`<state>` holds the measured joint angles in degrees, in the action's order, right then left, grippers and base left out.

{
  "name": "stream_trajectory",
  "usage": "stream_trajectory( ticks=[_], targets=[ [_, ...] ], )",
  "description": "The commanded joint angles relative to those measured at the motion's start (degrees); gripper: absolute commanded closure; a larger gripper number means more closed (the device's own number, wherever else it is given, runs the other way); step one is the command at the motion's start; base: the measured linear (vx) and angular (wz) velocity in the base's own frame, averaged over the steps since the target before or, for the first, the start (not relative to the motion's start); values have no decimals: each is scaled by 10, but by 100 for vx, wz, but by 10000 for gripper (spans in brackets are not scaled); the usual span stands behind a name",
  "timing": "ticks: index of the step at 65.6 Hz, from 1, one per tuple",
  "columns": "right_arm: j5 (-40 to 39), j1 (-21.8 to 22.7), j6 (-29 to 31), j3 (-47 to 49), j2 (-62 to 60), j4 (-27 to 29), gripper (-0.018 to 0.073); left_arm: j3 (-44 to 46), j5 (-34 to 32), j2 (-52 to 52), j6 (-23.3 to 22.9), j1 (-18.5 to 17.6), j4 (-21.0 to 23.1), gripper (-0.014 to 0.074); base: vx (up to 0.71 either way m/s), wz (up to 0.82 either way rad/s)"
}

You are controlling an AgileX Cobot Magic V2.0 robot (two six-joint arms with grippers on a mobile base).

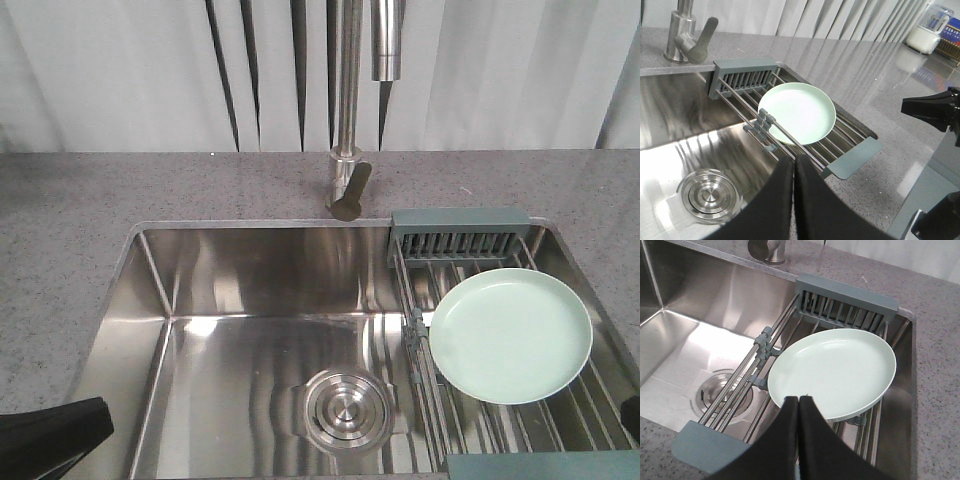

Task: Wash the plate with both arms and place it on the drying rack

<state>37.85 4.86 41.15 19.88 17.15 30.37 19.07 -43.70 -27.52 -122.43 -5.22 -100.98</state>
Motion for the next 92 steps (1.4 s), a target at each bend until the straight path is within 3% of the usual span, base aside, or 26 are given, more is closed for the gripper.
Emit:
stream_trajectory(
  ticks=[1, 29, 45, 51, 55, 59, 70, 83, 86, 92],
  targets=[
    [-36, 2, 4, 13, 4, 11, 564, 10, 9, 6, -4, 1, -12, 602, 0, 0],
    [-36, 2, 4, 13, 4, 11, 564, 10, 9, 5, -4, 1, -6, 602, 0, 0],
    [-36, 2, 4, 13, 4, 12, 564, 5, 47, 5, -4, -12, 129, 602, 0, 0],
    [-36, 2, 4, 13, 4, 12, 564, -12, 79, 5, 3, -12, 160, 602, 0, 0],
    [-36, 2, 4, 13, 4, 12, 564, -31, 109, 5, 63, -12, 170, 602, 0, 0],
    [-36, 2, 4, 13, 4, 12, 564, -62, 127, 5, 162, -12, 198, 602, 0, 0],
    [-36, 2, 4, 13, 4, 12, 564, -127, 140, 5, 331, -12, 396, 602, 0, 0],
    [-36, 2, 4, 13, 4, 12, 564, -173, 248, 7, 677, -12, 664, 602, 0, 0],
    [-36, 2, 4, 13, 4, 12, 564, -181, 270, 7, 749, -12, 709, 602, 0, 0],
    [-36, 2, 4, 13, 4, 12, 564, -196, 305, 7, 883, -12, 755, 602, 0, 0]
  ],
)
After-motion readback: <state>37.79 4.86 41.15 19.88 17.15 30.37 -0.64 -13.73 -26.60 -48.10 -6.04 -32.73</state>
